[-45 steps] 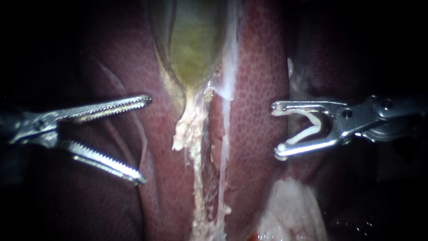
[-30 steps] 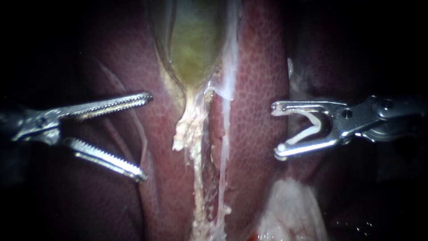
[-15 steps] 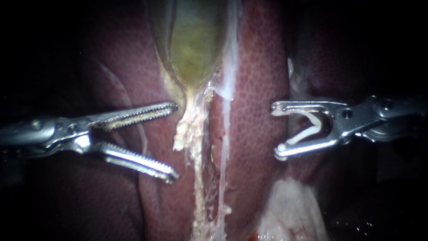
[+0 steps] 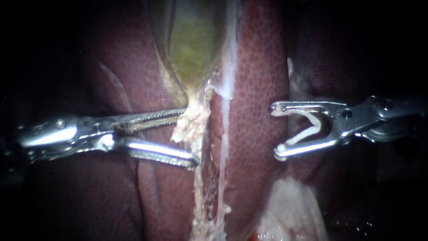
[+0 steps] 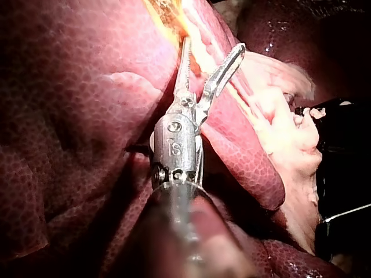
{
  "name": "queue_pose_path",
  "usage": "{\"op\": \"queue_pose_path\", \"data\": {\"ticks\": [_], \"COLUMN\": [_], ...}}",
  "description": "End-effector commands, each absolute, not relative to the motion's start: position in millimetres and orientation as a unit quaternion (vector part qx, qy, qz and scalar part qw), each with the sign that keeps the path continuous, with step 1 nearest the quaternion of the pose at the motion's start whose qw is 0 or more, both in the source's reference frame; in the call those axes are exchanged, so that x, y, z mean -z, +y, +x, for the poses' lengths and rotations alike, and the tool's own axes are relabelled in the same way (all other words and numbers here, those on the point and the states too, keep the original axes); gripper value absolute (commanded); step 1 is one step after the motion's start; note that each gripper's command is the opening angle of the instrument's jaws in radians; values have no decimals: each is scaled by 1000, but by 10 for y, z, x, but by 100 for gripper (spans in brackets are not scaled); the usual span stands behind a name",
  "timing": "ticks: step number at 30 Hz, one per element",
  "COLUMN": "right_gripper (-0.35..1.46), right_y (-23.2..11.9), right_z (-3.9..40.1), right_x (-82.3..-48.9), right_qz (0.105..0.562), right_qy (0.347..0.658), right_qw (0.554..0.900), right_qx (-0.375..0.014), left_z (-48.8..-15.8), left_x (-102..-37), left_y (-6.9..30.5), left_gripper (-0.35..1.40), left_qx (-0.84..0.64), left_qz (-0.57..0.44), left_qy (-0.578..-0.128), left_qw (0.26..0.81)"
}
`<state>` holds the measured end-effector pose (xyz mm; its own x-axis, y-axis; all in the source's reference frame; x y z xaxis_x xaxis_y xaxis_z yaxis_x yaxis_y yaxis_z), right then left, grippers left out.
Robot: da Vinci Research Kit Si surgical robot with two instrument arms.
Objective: Grabbing gallbladder
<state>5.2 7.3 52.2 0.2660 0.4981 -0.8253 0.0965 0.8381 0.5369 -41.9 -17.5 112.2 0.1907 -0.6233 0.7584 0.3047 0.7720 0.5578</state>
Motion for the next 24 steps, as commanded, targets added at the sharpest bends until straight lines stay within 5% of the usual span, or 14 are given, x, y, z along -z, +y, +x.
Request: {"op": "queue_pose_path", "data": {"ticks": [1, 3, 24], "right_gripper": [60, 60, 60], "right_y": [73, 73, 73], "right_z": [52, 52, 53], "right_x": [-522, -522, -522], "right_qz": [252, 252, 251], "right_qy": [591, 591, 591], "right_qw": [755, 755, 755], "right_qx": [-133, -133, -133], "left_z": [-418, -414, -396], "left_x": [-1122, -1121, -1091], "left_y": [-175, -175, -172], "left_gripper": [-1, -35, -35], "left_qx": [311, 318, 355], "left_qz": [146, 151, 170], "left_qy": [-556, -552, -531], "left_qw": [757, 756, 750]}}
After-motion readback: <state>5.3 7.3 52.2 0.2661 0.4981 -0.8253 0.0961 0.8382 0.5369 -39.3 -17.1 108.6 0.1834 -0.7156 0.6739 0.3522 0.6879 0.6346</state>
